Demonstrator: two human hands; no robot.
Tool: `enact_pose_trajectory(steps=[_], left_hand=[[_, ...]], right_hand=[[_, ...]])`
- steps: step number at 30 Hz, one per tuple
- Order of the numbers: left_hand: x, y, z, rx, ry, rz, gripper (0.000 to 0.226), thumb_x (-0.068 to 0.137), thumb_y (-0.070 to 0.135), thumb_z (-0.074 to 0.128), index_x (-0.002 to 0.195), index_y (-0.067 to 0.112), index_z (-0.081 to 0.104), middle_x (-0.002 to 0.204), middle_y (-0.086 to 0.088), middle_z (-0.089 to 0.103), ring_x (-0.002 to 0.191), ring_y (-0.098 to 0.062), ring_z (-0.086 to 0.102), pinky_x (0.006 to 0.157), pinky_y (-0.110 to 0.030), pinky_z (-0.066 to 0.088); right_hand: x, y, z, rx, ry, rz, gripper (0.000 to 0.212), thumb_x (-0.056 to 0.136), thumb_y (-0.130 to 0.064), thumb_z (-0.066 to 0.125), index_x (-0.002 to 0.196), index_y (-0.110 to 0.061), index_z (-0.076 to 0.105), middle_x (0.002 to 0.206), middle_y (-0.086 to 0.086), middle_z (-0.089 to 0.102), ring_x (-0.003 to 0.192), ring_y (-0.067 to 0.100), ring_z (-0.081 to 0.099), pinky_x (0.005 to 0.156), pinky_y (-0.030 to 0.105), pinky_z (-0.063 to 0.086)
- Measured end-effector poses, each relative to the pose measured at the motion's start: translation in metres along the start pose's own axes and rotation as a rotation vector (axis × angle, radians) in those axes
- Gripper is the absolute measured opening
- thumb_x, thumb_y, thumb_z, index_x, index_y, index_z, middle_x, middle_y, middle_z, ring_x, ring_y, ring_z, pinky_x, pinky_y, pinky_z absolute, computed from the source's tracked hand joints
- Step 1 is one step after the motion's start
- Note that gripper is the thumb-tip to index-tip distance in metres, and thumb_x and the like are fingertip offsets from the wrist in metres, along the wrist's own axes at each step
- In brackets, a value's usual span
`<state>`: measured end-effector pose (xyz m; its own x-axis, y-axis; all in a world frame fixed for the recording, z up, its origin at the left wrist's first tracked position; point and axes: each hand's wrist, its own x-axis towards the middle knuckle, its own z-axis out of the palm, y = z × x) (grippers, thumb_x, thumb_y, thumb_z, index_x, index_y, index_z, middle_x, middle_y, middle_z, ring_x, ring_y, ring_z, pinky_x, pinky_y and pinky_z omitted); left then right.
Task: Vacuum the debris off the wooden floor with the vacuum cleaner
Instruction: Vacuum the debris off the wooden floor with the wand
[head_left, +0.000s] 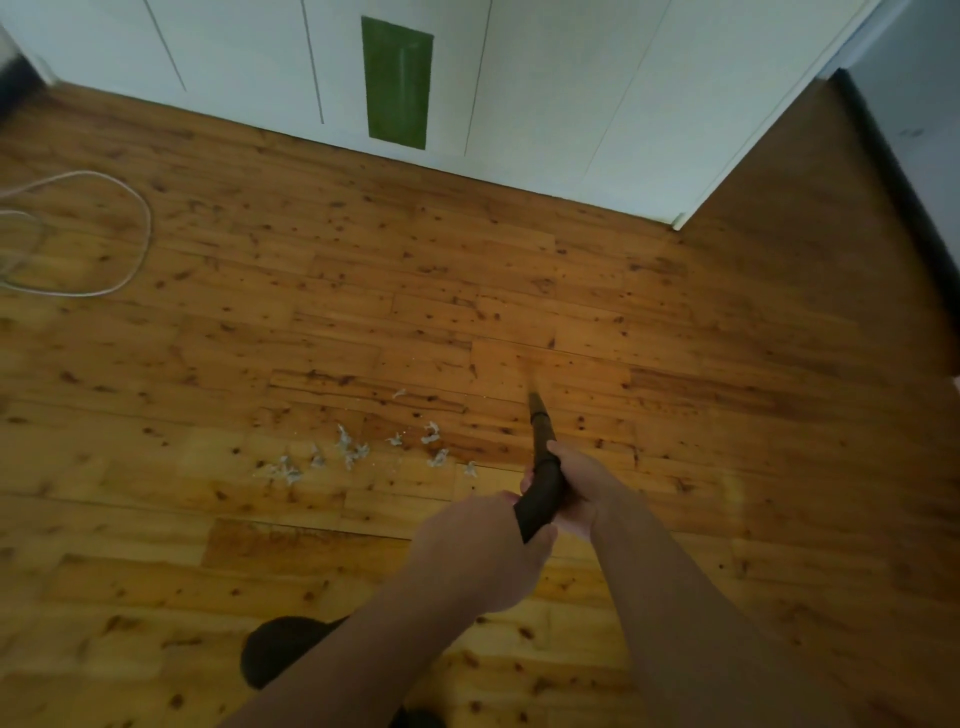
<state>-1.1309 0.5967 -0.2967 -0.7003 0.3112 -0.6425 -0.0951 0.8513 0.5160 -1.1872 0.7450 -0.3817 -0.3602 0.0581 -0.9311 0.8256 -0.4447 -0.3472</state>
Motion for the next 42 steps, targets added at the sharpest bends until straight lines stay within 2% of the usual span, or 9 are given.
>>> enact_pose_trajectory(steps=[4, 8, 11, 15, 20, 27, 36, 38, 42], left_hand=[[-0.011, -0.015, -0.004, -0.042, -0.008, -0.029, 0.039, 0.097, 0.057, 0.043, 0.074, 0.025, 0.043, 0.063, 0.003, 0.05, 0.043, -0.01, 0.047, 0.044, -0.024, 0.044], [-0.023, -0.03, -0.009, -0.031, -0.015, -0.095, 0.045, 0.095, 0.061, 0.042, 0.074, 0.022, 0.046, 0.062, 0.001, 0.051, 0.04, -0.012, 0.047, 0.039, -0.023, 0.041], [-0.03, -0.039, -0.013, -0.017, -0.002, -0.104, 0.047, 0.095, 0.061, 0.042, 0.071, 0.021, 0.043, 0.062, 0.001, 0.051, 0.041, -0.013, 0.049, 0.042, -0.023, 0.044], [-0.039, -0.046, -0.015, -0.004, 0.034, -0.1, 0.044, 0.096, 0.06, 0.042, 0.069, 0.025, 0.034, 0.063, 0.003, 0.05, 0.045, -0.011, 0.048, 0.045, -0.023, 0.043], [-0.047, -0.057, -0.014, 0.013, 0.054, -0.114, 0.047, 0.095, 0.061, 0.04, 0.071, 0.021, 0.041, 0.063, 0.003, 0.053, 0.044, -0.01, 0.049, 0.042, -0.021, 0.041], [-0.06, -0.08, -0.004, -0.006, 0.116, -0.115, 0.043, 0.093, 0.065, 0.04, 0.083, 0.023, 0.046, 0.071, 0.005, 0.054, 0.051, -0.007, 0.05, 0.045, -0.021, 0.039], [-0.077, -0.103, -0.002, -0.077, 0.14, -0.117, 0.042, 0.094, 0.064, 0.039, 0.096, 0.023, 0.048, 0.077, 0.005, 0.057, 0.055, -0.006, 0.053, 0.049, -0.021, 0.043], [-0.082, -0.109, -0.002, -0.138, 0.111, -0.135, 0.042, 0.094, 0.062, 0.041, 0.098, 0.022, 0.048, 0.079, 0.003, 0.06, 0.048, -0.008, 0.056, 0.044, -0.022, 0.047], [-0.091, -0.122, 0.002, -0.21, 0.095, -0.151, 0.036, 0.094, 0.061, 0.045, 0.095, 0.025, 0.049, 0.078, 0.004, 0.061, 0.045, -0.007, 0.056, 0.038, -0.015, 0.042]], right_hand=[[-0.009, 0.014, 0.016, -0.015, 0.002, 0.014, 0.024, 0.101, -0.031, 0.051, 0.11, -0.009, 0.052, 0.078, 0.011, 0.05, 0.059, 0.024, 0.049, 0.046, 0.036, 0.054], [-0.017, 0.026, 0.034, -0.031, -0.007, 0.02, 0.021, 0.101, -0.031, 0.051, 0.104, -0.011, 0.051, 0.082, 0.012, 0.054, 0.062, 0.022, 0.052, 0.055, 0.035, 0.054], [-0.025, 0.034, 0.046, -0.012, -0.024, 0.017, 0.02, 0.102, -0.03, 0.051, 0.108, -0.012, 0.05, 0.084, 0.013, 0.052, 0.062, 0.022, 0.052, 0.05, 0.034, 0.055], [-0.035, 0.042, 0.056, 0.012, -0.056, 0.011, 0.02, 0.102, -0.029, 0.05, 0.103, -0.009, 0.049, 0.073, 0.011, 0.051, 0.059, 0.022, 0.052, 0.049, 0.038, 0.057], [-0.042, 0.051, 0.072, -0.038, -0.039, 0.0, 0.02, 0.102, -0.027, 0.05, 0.099, -0.008, 0.051, 0.066, 0.01, 0.052, 0.056, 0.022, 0.053, 0.052, 0.038, 0.056], [-0.045, 0.073, 0.089, 0.014, -0.019, 0.032, 0.029, 0.101, -0.033, 0.051, 0.111, -0.006, 0.051, 0.074, 0.011, 0.054, 0.056, 0.021, 0.053, 0.041, 0.029, 0.051], [-0.045, 0.093, 0.113, 0.023, -0.047, 0.053, 0.032, 0.101, -0.033, 0.051, 0.119, -0.006, 0.048, 0.075, 0.01, 0.05, 0.057, 0.018, 0.048, 0.039, 0.026, 0.05], [-0.046, 0.099, 0.117, 0.032, -0.046, 0.045, 0.034, 0.101, -0.033, 0.051, 0.123, -0.007, 0.047, 0.075, 0.01, 0.049, 0.058, 0.018, 0.048, 0.04, 0.026, 0.05], [-0.046, 0.114, 0.119, 0.059, -0.033, 0.026, 0.036, 0.101, -0.03, 0.051, 0.128, -0.008, 0.046, 0.077, 0.01, 0.05, 0.059, 0.018, 0.049, 0.041, 0.025, 0.05]])
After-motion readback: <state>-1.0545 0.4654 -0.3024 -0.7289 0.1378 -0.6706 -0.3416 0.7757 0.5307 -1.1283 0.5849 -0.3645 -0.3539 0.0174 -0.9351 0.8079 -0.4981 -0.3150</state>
